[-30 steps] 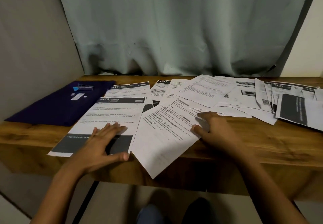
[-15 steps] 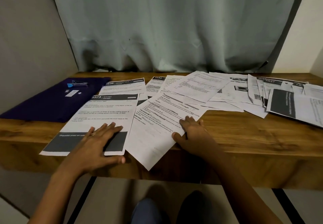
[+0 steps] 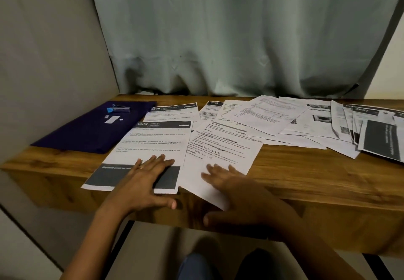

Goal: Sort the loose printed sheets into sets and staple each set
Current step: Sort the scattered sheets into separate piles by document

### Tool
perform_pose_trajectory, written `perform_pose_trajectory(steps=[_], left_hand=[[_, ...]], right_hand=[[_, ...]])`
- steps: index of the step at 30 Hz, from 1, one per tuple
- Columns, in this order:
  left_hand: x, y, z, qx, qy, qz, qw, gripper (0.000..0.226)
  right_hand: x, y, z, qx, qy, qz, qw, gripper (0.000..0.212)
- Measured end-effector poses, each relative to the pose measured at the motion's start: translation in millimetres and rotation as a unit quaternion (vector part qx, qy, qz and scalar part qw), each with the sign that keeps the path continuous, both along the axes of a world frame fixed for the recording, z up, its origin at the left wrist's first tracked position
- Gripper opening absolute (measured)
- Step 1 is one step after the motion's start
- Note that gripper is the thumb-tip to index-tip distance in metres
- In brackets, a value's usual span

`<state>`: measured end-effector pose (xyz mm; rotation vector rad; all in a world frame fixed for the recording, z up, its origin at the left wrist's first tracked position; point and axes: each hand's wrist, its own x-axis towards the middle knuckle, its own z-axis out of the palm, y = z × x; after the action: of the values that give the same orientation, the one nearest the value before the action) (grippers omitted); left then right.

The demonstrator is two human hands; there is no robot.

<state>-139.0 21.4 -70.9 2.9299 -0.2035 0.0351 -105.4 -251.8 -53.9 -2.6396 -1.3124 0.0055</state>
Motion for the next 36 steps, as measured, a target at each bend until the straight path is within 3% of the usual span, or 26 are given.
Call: perform_pose_trajectory(steps=[2, 4, 6, 9, 11, 14, 17, 21, 26, 30, 36], left_hand=[[0.9, -0.3, 0.9, 0.001, 0.006, 0.002, 1.000, 0.119], [0.8, -0.4, 0.9, -0.003, 0.005, 0.005, 1.000, 0.121], [0.2, -0.3, 1.2, -0.008, 0.002, 0.008, 1.000, 0.121], [-0.1, -0.3, 3.4, -0.020, -0.001, 0.017, 1.000, 0.123], [0.1, -1.1, 5.0, -0.030, 0.002, 0.023, 0.999, 0.126], [2.7, -3.0, 6.2, -0.029, 0.009, 0.021, 0.999, 0.128], [3.7, -7.8, 8.6, -0.056, 0.007, 0.014, 0.998, 0.127], [0.8, -9.7, 12.2, -0.212, -0.075, 0.049, 0.973, 0.119], [-0.7, -1.6, 25.9, -0.304, -0.231, 0.101, 0.919, 0.112], [-4.7, 9.2, 35.8, -0.311, -0.300, 0.130, 0.893, 0.112], [-8.3, 28.9, 40.5, -0.252, -0.328, 0.147, 0.898, 0.107]], right_hand=[[-5.0, 6.4, -3.8, -0.023, -0.057, 0.003, 0.998, 0.081], [-3.8, 4.6, 0.3, 0.021, -0.086, -0.003, 0.996, 0.057], [1.9, -2.5, 9.3, 0.080, -0.063, -0.011, 0.995, 0.040], [17.7, -18.0, 27.4, 0.144, -0.036, -0.095, 0.984, 0.031], [29.3, -29.3, 40.3, 0.249, -0.059, -0.173, 0.951, 0.025], [42.2, -45.6, 63.2, 0.441, -0.107, -0.249, 0.856, 0.024], [53.7, -46.8, 84.7, 0.518, -0.153, -0.230, 0.809, 0.025], [63.8, -17.8, 100.1, 0.508, -0.190, -0.128, 0.830, 0.025], [56.5, 40.8, 86.3, 0.370, -0.177, -0.022, 0.912, 0.040], [39.3, 79.9, 52.4, 0.254, -0.145, 0.065, 0.954, 0.043], [27.7, 115.9, 8.9, 0.108, -0.073, 0.145, 0.981, 0.047]])
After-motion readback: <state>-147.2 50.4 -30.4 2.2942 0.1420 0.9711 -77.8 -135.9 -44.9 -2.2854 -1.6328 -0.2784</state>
